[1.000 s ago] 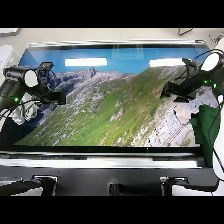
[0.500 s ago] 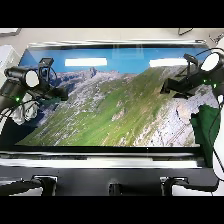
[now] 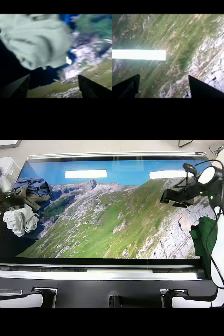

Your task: Fold the clothes and pants, and hang the long-sleeved shirts on hangers.

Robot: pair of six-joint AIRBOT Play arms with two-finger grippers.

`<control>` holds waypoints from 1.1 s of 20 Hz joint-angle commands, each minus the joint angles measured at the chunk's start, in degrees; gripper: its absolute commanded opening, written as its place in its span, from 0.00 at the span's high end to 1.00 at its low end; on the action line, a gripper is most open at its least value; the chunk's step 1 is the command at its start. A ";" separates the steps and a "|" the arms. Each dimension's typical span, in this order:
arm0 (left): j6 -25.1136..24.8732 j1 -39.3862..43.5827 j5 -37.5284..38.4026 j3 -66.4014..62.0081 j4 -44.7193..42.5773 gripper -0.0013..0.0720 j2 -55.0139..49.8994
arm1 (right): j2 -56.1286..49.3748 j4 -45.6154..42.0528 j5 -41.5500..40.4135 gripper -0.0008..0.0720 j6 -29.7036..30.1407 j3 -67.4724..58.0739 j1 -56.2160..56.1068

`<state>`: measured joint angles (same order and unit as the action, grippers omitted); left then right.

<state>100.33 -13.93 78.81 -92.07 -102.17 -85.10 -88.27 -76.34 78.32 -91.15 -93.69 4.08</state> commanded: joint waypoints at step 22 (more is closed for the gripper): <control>-3.80 -19.98 -17.99 0.07 31.50 0.93 1.53 | -2.36 10.25 20.55 0.07 -9.25 0.13 -0.11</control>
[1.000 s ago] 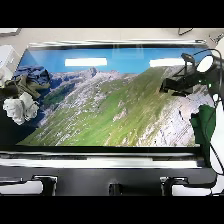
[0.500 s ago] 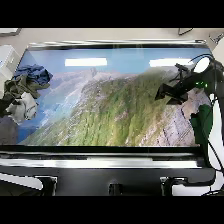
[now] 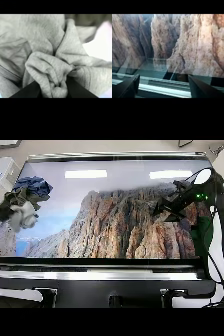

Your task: Fold the clothes and pants, and hang the long-sleeved shirts on hangers.

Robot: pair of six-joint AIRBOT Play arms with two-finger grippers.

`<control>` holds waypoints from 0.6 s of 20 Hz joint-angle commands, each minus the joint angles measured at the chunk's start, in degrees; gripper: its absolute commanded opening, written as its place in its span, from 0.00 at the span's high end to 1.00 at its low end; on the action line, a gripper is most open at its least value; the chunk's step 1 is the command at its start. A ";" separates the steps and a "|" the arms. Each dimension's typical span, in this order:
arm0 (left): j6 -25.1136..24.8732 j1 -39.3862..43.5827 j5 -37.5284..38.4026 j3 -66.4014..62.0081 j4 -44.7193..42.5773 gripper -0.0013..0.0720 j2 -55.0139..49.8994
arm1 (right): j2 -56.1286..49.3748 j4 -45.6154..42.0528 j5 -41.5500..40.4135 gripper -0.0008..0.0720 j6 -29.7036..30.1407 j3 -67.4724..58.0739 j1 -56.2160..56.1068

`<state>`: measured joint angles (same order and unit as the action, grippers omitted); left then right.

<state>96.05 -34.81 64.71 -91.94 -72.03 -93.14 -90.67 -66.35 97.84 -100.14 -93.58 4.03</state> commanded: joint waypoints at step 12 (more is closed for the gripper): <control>10.49 52.68 -11.19 22.62 1.33 0.93 51.41 | 0.09 0.24 6.64 0.07 6.01 0.02 -0.07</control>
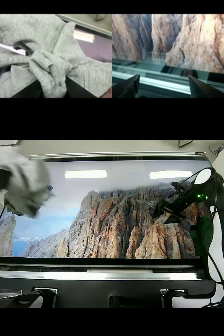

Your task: Fold the clothes and pants, and hang the long-sleeved shirts on hangers.

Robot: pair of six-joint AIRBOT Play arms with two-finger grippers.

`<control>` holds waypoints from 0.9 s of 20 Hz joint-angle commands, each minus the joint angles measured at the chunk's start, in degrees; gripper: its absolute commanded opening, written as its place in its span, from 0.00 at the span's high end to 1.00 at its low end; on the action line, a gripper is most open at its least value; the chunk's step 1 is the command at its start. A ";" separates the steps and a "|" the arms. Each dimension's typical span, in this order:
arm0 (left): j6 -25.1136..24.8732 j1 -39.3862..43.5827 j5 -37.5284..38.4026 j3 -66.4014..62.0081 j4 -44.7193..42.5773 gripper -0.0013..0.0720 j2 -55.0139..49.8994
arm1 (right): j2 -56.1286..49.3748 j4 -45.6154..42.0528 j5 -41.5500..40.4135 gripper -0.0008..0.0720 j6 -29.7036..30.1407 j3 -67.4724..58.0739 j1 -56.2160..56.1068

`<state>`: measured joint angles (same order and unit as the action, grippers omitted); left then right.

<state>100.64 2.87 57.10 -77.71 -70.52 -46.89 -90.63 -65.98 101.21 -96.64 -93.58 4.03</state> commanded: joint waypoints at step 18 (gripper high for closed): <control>-9.40 15.15 22.58 -1.20 -0.48 0.02 -26.86 | 4.68 2.58 -1.49 0.06 5.09 0.50 -0.07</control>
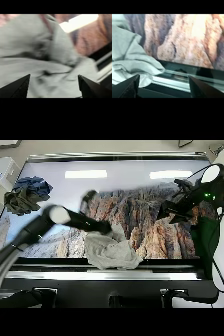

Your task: Fold the clothes and pants, and hang the long-sleeved shirts on hangers.

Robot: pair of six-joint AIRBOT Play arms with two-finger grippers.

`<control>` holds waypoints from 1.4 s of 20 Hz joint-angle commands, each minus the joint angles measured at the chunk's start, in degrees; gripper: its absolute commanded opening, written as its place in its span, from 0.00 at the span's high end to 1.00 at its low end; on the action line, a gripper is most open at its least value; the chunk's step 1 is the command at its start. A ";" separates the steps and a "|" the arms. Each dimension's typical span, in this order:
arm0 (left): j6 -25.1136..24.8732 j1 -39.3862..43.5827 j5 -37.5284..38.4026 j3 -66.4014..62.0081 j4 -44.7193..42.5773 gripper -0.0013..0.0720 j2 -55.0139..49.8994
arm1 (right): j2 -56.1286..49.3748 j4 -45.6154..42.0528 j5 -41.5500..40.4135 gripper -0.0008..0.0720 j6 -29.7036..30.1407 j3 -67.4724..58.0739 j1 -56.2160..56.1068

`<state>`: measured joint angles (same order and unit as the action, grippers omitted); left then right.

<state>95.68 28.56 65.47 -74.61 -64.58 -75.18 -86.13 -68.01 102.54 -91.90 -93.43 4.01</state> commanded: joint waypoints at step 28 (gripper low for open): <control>-8.79 -13.11 -12.96 34.93 20.22 0.92 -0.28 | 7.67 21.00 -29.73 0.01 6.45 55.74 -1.11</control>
<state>86.96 15.38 52.27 -39.48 -44.75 -76.82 -78.91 -54.68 78.61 -86.50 -41.17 2.85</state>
